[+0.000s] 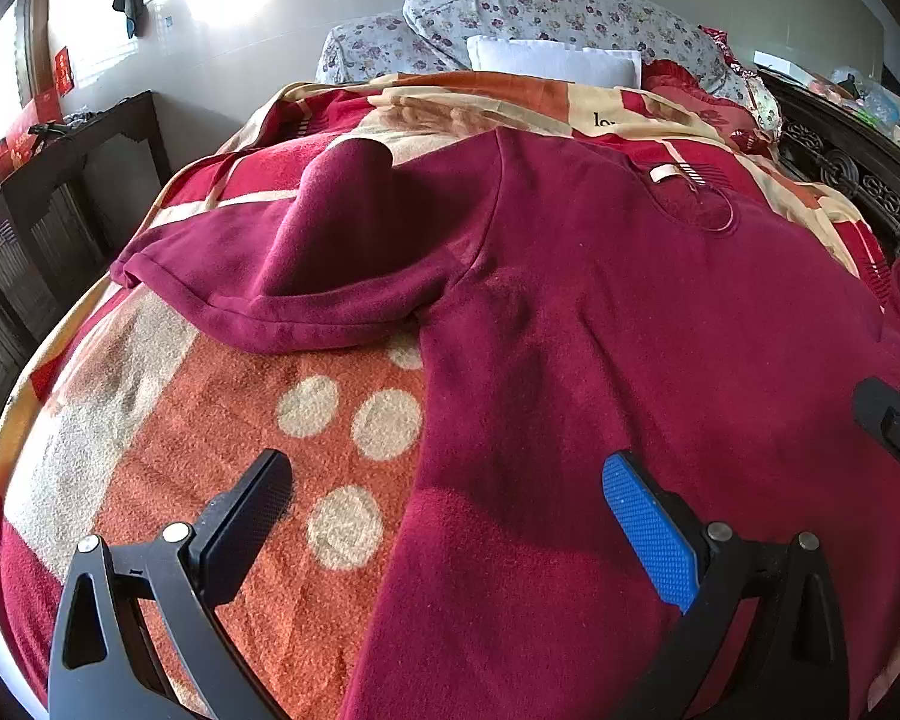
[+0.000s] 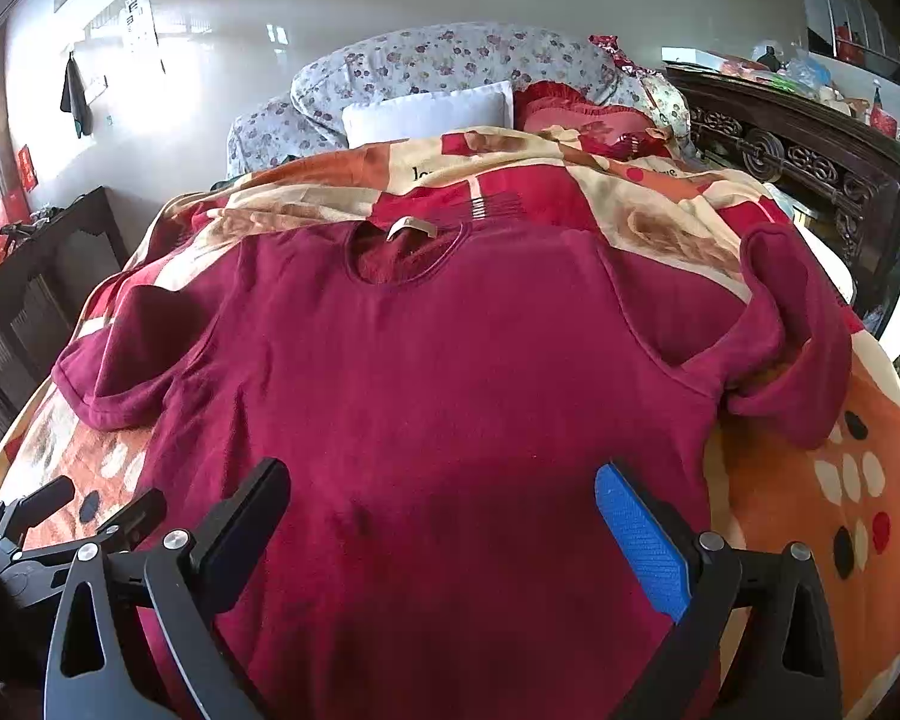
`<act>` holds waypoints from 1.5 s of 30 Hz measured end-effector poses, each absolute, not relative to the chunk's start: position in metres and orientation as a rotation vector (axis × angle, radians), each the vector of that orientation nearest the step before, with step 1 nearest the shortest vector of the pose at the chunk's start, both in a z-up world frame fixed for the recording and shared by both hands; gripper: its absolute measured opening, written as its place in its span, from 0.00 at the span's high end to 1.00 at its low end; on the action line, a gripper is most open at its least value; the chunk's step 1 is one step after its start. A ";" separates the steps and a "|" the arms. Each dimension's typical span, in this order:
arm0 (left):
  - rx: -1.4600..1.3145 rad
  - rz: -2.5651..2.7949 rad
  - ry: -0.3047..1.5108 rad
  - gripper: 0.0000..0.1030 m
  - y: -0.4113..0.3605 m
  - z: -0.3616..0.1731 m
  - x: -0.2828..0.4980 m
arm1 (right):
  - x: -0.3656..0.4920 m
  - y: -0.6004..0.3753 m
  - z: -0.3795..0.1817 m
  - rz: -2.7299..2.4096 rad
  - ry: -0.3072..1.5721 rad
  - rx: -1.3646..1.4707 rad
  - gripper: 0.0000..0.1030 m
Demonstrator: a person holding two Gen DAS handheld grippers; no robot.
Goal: Fold small clothes
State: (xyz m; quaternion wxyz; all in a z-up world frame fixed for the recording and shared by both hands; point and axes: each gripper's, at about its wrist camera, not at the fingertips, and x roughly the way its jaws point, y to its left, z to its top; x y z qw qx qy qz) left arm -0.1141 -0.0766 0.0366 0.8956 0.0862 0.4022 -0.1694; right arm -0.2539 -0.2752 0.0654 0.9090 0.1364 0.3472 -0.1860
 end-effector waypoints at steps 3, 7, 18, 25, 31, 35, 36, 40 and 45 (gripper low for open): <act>0.174 -0.350 0.833 0.00 -0.076 0.036 -0.114 | -0.253 -0.275 0.065 -0.384 0.717 0.284 0.00; 0.169 -0.349 0.837 0.00 -0.075 0.036 -0.114 | -0.249 -0.275 0.063 -0.369 0.736 0.285 0.00; 0.158 -0.347 0.839 0.00 -0.069 0.040 -0.111 | -0.236 -0.267 0.062 -0.359 0.751 0.254 0.00; 0.039 -0.334 0.887 0.00 -0.027 0.058 -0.075 | -0.221 -0.258 0.064 -0.314 0.760 0.237 0.00; -0.114 -0.194 0.911 0.00 0.050 0.071 -0.008 | -0.210 -0.250 0.063 -0.261 0.775 0.243 0.00; -0.157 -0.056 0.911 0.00 0.101 0.070 0.050 | -0.204 -0.246 0.064 -0.230 0.781 0.263 0.00; -0.165 -0.032 0.921 0.00 0.108 0.066 0.060 | -0.202 -0.246 0.064 -0.222 0.781 0.268 0.00; -0.280 0.020 0.982 0.06 0.142 0.049 0.106 | -0.194 -0.238 0.065 -0.195 0.789 0.268 0.00; -0.349 0.073 1.027 0.06 0.153 0.029 0.139 | -0.182 -0.228 0.062 -0.177 0.813 0.236 0.00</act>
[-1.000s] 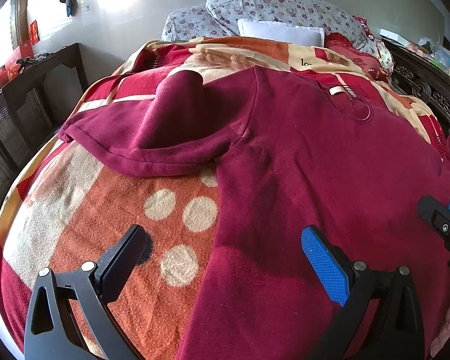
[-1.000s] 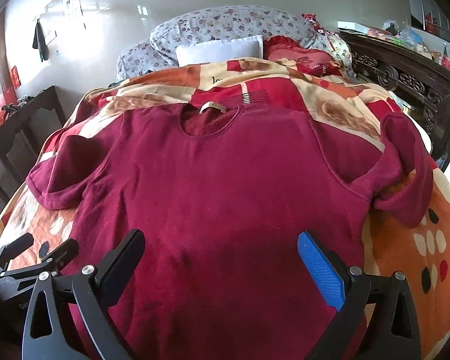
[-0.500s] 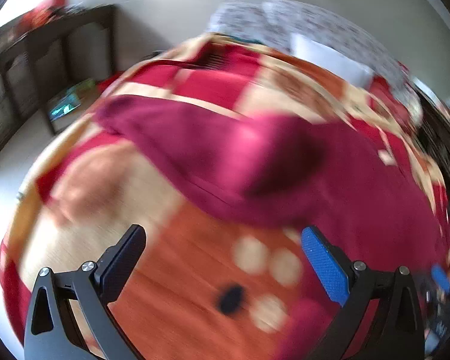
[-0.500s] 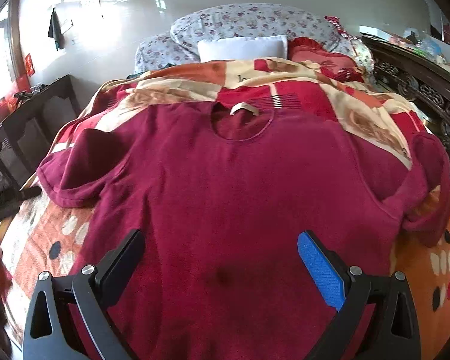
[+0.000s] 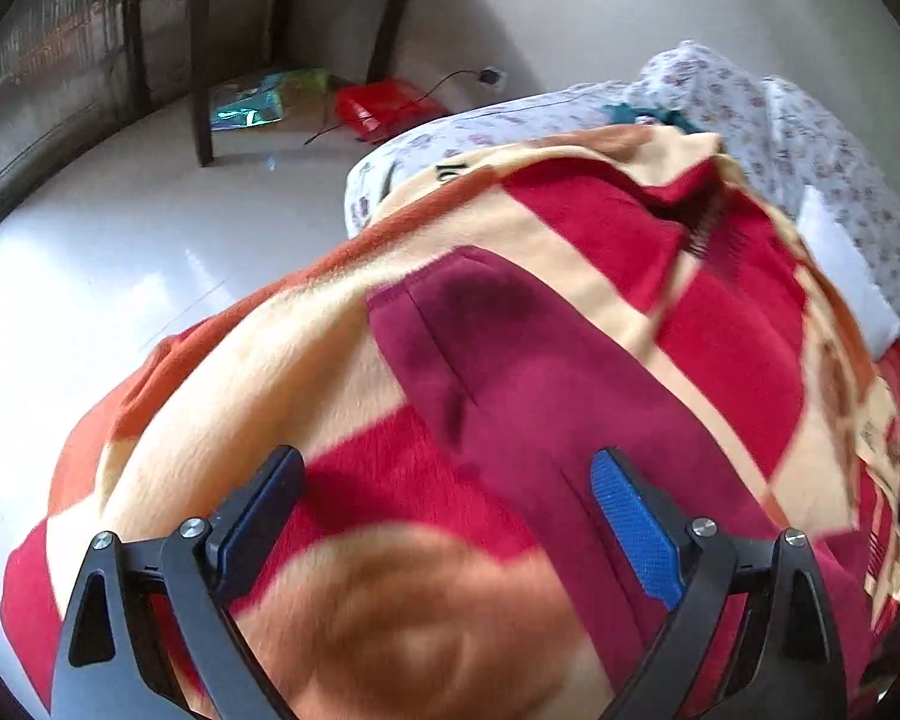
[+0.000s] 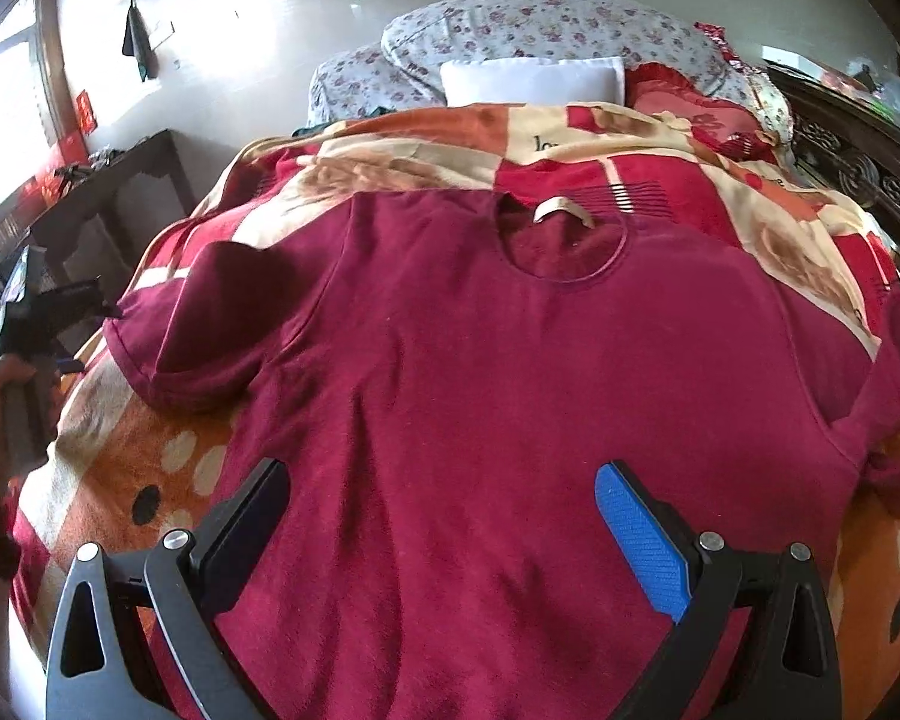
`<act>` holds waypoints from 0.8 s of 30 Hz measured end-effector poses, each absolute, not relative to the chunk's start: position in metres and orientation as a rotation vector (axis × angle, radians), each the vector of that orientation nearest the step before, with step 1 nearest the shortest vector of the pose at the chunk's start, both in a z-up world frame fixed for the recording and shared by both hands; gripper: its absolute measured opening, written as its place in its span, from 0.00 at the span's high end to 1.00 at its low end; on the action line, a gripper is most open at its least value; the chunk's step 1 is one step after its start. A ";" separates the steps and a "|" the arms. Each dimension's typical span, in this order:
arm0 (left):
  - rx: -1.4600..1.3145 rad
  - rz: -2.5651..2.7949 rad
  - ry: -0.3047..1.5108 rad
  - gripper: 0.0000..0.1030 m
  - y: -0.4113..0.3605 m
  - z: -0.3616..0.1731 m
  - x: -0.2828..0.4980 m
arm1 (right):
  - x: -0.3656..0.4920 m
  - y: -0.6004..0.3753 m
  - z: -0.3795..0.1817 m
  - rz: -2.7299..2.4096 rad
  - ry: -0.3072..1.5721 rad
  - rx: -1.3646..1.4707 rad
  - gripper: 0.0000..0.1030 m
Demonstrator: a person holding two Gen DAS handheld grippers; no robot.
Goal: Fold small clothes
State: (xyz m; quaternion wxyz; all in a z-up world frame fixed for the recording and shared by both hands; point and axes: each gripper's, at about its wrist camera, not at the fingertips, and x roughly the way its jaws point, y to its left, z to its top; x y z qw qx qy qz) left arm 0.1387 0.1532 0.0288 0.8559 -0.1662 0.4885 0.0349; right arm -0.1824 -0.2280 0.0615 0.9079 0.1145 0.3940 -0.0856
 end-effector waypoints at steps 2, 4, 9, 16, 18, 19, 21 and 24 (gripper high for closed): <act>-0.349 0.085 1.026 0.06 0.154 0.023 0.146 | -0.180 -0.227 0.059 -0.174 0.823 0.233 0.00; -0.345 0.096 1.023 0.07 0.152 0.019 0.157 | -0.178 -0.228 0.056 -0.177 0.833 0.234 0.00; -0.215 0.095 1.008 0.74 0.136 0.018 0.177 | -0.178 -0.235 0.054 -0.177 0.844 0.269 0.00; -0.275 -0.116 0.882 0.92 0.117 0.100 0.124 | -0.191 -0.250 0.064 -0.183 0.810 0.315 0.00; -0.256 -0.229 0.813 0.92 0.093 0.143 0.091 | -0.195 -0.256 0.069 -0.189 0.798 0.333 0.00; -0.245 -0.267 0.798 0.92 0.083 0.155 0.080 | -0.199 -0.259 0.071 -0.189 0.789 0.347 0.00; -0.182 -0.393 0.732 0.92 0.045 0.189 0.042 | -0.206 -0.266 0.077 -0.193 0.775 0.368 0.00; -0.127 -0.552 0.688 0.92 -0.009 0.212 -0.008 | -0.221 -0.281 0.087 -0.223 0.745 0.386 0.00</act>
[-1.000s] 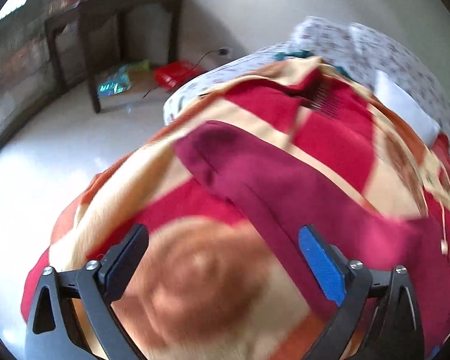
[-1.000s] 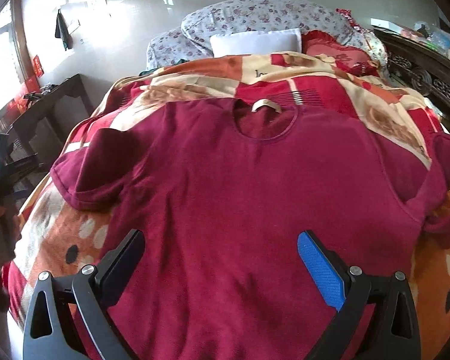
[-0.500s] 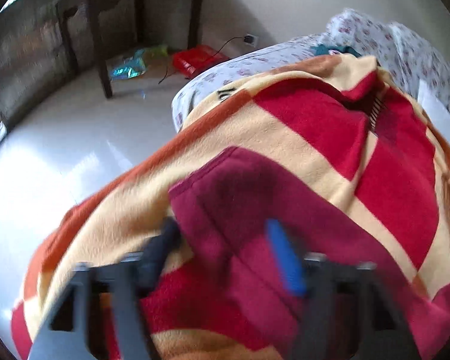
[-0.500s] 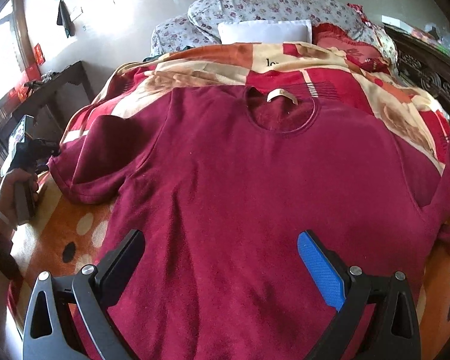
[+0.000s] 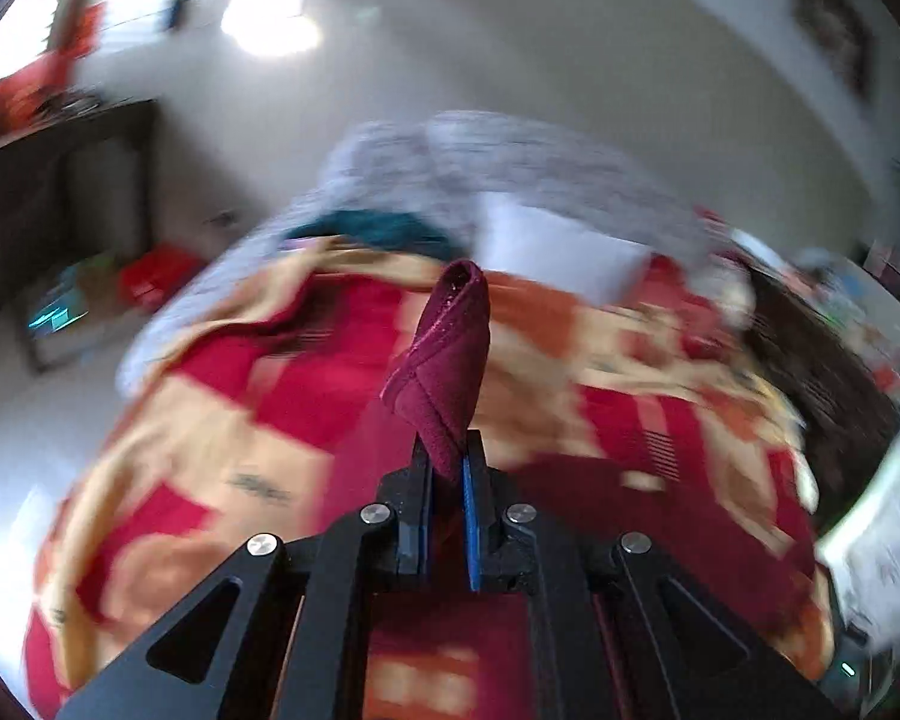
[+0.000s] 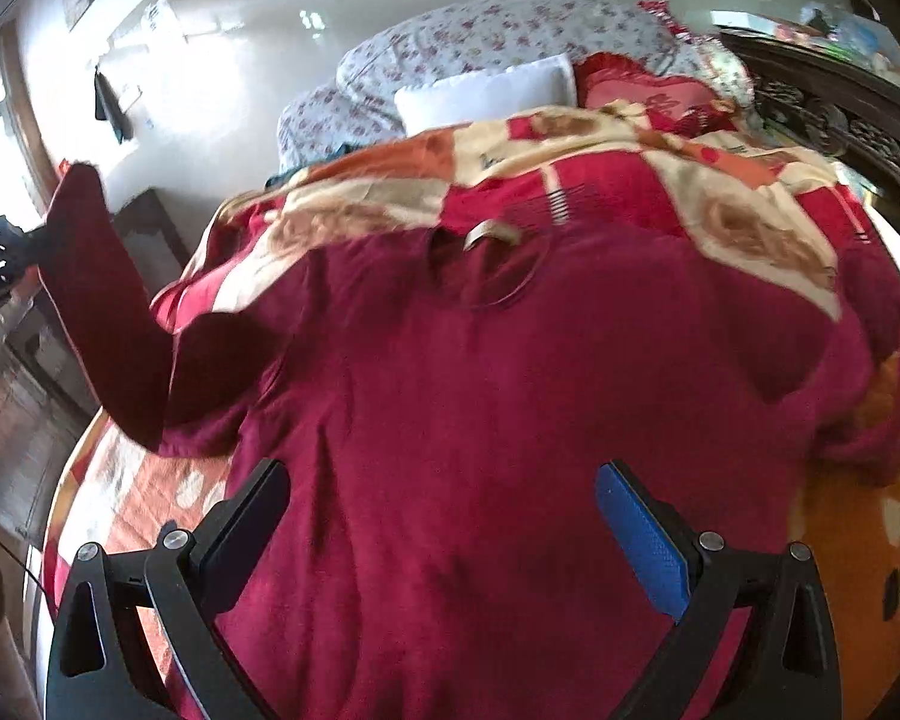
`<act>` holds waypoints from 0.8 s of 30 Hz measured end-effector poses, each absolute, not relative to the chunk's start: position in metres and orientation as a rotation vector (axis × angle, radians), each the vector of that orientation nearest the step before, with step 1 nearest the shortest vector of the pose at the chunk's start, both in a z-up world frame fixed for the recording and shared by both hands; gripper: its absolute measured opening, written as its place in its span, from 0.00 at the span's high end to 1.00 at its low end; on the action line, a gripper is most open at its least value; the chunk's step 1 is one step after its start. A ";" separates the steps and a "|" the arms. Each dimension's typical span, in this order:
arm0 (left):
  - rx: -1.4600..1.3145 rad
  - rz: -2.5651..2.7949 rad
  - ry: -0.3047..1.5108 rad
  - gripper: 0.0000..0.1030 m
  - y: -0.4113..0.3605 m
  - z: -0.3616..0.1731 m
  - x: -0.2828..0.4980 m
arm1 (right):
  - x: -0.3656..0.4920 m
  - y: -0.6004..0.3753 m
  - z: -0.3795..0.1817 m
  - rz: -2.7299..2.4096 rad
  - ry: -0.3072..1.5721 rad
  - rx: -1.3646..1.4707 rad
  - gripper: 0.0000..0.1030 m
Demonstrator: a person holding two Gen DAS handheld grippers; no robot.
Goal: Fold small clothes
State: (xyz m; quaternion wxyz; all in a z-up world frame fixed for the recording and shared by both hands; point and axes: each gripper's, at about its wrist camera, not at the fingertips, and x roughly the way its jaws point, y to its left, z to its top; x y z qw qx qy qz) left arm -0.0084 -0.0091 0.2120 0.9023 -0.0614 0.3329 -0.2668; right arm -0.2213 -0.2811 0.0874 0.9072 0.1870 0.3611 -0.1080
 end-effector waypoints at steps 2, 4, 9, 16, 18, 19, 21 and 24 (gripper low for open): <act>-0.091 -0.638 0.688 0.92 -0.043 0.214 -0.031 | -0.230 -0.292 0.092 -0.251 0.736 0.393 0.00; -0.036 -0.710 0.707 0.92 -0.086 0.203 -0.053 | -0.240 -0.307 0.097 -0.289 0.726 0.399 0.00; 0.051 -0.832 0.842 0.92 -0.185 0.128 -0.090 | -0.264 -0.352 0.096 -0.401 0.733 0.422 0.00; 0.204 -0.908 0.941 0.86 -0.238 0.061 -0.122 | -0.279 -0.391 0.085 -0.416 0.726 0.532 0.00; 0.216 -0.878 0.902 0.71 -0.219 0.075 -0.124 | -0.272 -0.389 0.083 -0.390 0.728 0.523 0.00; 0.215 -0.870 0.872 0.57 -0.209 0.082 -0.125 | -0.266 -0.387 0.083 -0.377 0.736 0.504 0.00; 0.205 -0.816 0.770 0.36 -0.167 0.105 -0.124 | -0.257 -0.383 0.081 -0.365 0.741 0.478 0.00; 0.215 -0.679 0.669 0.29 -0.118 0.117 -0.110 | -0.235 -0.379 0.072 -0.360 0.778 0.440 0.00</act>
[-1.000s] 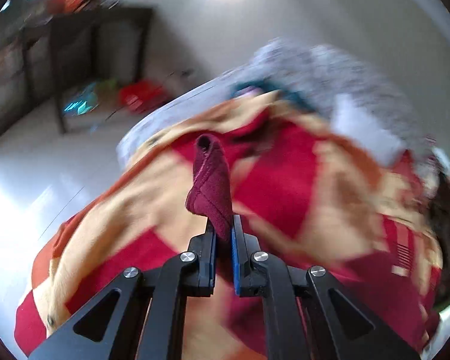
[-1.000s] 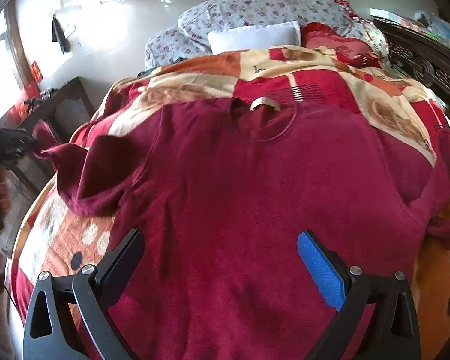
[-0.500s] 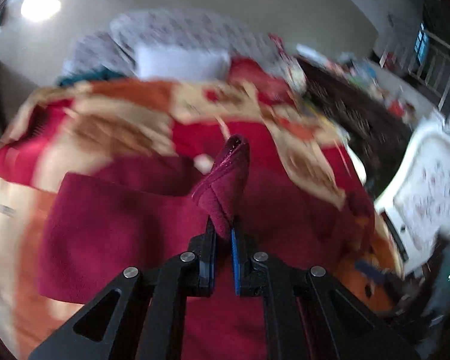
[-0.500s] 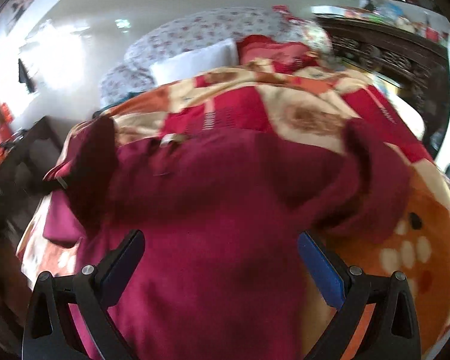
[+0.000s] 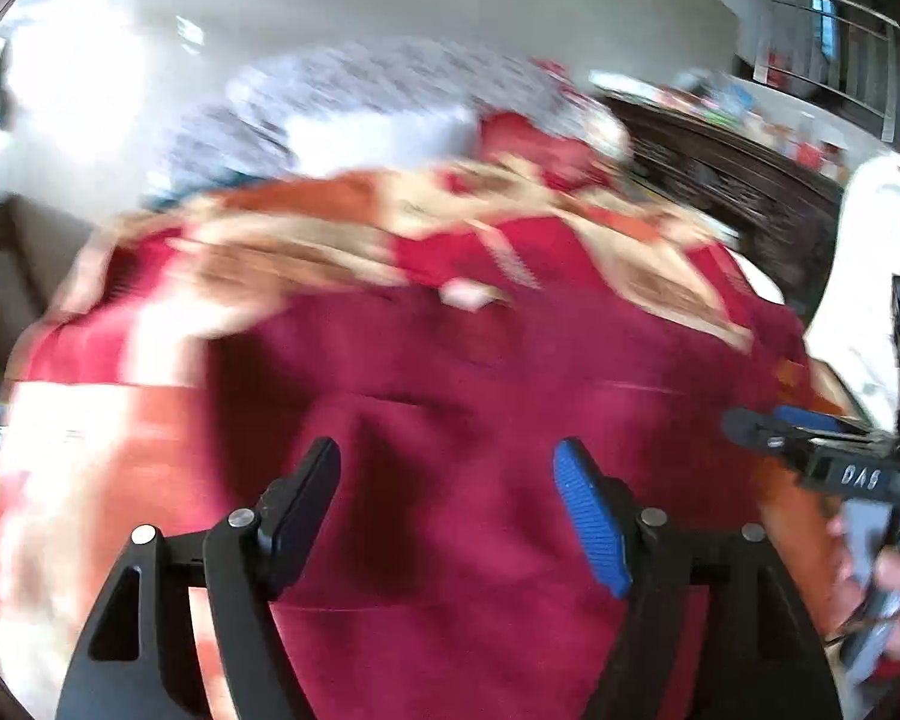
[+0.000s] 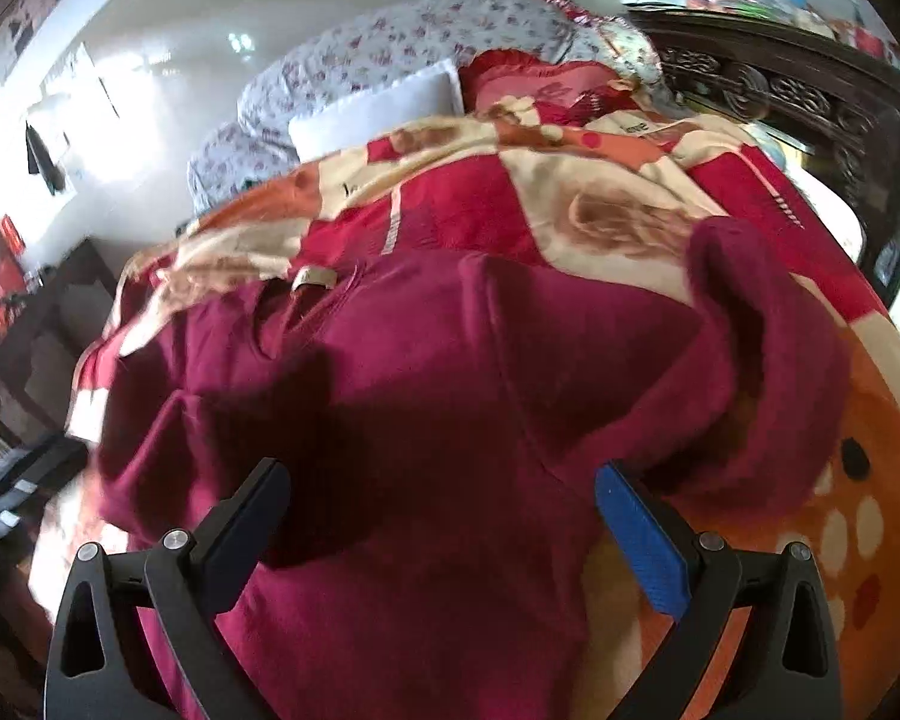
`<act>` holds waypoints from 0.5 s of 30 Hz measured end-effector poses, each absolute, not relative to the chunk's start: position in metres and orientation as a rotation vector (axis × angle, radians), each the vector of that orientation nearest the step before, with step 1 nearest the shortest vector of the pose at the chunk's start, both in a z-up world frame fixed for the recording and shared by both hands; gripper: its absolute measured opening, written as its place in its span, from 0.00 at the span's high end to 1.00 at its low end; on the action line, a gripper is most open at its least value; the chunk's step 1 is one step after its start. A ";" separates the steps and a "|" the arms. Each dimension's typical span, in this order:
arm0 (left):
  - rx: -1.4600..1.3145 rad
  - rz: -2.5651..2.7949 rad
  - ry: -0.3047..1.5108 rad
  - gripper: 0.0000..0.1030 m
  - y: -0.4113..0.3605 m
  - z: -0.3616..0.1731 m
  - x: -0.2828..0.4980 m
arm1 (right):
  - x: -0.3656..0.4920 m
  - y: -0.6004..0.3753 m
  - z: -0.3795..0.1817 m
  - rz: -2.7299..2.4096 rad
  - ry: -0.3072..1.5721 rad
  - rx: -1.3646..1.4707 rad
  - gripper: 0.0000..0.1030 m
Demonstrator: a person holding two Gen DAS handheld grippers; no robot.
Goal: Fold small clothes
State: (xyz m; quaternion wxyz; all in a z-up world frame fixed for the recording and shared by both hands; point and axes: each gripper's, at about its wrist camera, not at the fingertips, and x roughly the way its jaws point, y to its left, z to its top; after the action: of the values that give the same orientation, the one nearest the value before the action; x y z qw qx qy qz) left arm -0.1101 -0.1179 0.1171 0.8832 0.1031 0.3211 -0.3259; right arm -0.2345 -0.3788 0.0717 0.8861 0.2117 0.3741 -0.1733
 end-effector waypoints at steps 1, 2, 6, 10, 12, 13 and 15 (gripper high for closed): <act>0.228 -0.633 0.657 0.29 -0.108 0.117 -0.105 | -0.228 -0.379 0.069 -0.353 0.792 0.440 0.00; 0.243 -0.581 0.656 0.29 -0.095 0.115 -0.097 | -0.222 -0.378 0.067 -0.336 0.799 0.446 0.00; 0.200 -0.457 0.755 0.29 -0.051 0.093 -0.065 | -0.199 -0.374 0.058 -0.301 0.844 0.456 0.00; 0.158 -0.419 0.800 0.29 -0.033 0.075 -0.055 | -0.200 -0.369 0.053 -0.410 0.848 0.359 0.00; 0.157 -0.413 0.806 0.29 -0.030 0.072 -0.054 | -0.199 -0.371 0.049 -0.414 0.863 0.336 0.00; 0.158 -0.411 0.806 0.29 -0.030 0.070 -0.053 | -0.198 -0.372 0.045 -0.423 0.879 0.312 0.00; 0.160 -0.410 0.808 0.29 -0.032 0.069 -0.052 | -0.195 -0.372 0.040 -0.418 0.882 0.273 0.08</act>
State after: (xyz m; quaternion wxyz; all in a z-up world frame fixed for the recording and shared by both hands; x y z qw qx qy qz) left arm -0.0516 -0.0323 0.0686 0.8959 0.0774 0.3900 -0.1980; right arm -0.1946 -0.3725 0.0396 0.8744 0.1307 0.4223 -0.2001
